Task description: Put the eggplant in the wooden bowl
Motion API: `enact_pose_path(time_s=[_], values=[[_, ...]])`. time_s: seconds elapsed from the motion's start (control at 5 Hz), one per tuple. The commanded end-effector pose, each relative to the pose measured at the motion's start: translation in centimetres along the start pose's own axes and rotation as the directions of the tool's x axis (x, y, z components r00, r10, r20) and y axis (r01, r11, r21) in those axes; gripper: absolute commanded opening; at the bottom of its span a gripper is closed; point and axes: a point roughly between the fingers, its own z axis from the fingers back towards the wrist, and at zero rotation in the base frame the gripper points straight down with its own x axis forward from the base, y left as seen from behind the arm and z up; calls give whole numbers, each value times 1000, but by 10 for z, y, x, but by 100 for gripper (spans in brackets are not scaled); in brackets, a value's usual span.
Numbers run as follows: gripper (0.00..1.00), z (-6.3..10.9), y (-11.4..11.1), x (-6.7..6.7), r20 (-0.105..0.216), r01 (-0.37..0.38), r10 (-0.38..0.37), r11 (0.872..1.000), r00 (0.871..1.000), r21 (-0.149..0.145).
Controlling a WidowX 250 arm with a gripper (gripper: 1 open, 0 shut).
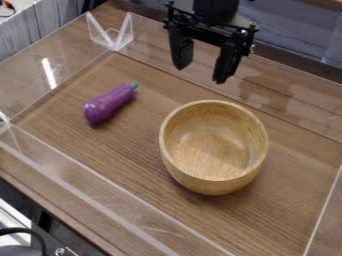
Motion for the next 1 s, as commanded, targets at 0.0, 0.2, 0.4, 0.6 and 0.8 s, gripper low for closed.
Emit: enact_pose_path(time_s=[0.0,0.2,0.4,0.6,0.8], values=[[100,-6,2,-1,-19,19,-19,1000,1000,1],[100,-11,10,-4,-34,51,-51,999,998,5],[100,-13,24,-8,-40,94,-94,995,995,11],[100,-14,38,-13,-50,140,-139,990,989,17],[100,-17,48,-17,-61,173,-171,985,983,19]])
